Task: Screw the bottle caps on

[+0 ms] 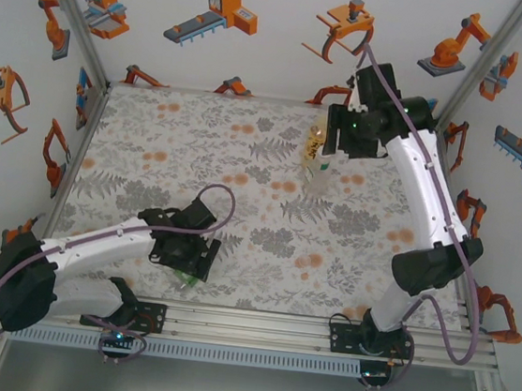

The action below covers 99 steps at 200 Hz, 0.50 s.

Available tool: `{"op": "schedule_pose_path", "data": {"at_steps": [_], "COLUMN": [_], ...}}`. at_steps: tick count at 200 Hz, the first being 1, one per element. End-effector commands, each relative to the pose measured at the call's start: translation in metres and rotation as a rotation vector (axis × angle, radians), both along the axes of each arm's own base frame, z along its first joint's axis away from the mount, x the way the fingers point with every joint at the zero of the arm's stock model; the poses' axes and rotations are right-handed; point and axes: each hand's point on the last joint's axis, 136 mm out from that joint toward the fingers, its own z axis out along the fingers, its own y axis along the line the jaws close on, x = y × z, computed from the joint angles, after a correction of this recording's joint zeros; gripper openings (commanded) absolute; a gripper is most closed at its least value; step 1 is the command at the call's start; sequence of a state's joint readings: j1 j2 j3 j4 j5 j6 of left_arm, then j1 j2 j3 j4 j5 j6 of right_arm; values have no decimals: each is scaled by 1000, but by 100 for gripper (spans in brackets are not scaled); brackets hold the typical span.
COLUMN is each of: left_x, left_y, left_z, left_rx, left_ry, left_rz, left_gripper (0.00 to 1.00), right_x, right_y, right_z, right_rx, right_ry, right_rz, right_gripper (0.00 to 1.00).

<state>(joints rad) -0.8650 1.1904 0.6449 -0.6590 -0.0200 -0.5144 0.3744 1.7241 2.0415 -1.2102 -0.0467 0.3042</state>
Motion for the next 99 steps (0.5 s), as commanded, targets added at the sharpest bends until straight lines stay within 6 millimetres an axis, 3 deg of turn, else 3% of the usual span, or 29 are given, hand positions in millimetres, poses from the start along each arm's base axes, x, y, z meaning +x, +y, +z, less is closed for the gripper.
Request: {"op": "schedule_pose_path", "data": {"at_steps": [1,64,79,99], "left_x": [9,63,70,67], "left_y": [-3,-29,-34,-38], "left_z": [0,9,10,8], "left_rx": [-10,-33,-34,-25], "left_ry": [-32,-69,-53,-25], "left_rz": [65,30,16,-2], "left_gripper": [61,44,47,59], "right_x": [-5,-16,-18,-22], "right_y": [2,-1,-3,-4], "right_z": [7,5,5,3], "right_rx": [44,51,50,50], "right_ry": [-24,-25,-25,-21], "right_rz": [-12,-13,-12,-14], "right_gripper": [60,60,60,60]}}
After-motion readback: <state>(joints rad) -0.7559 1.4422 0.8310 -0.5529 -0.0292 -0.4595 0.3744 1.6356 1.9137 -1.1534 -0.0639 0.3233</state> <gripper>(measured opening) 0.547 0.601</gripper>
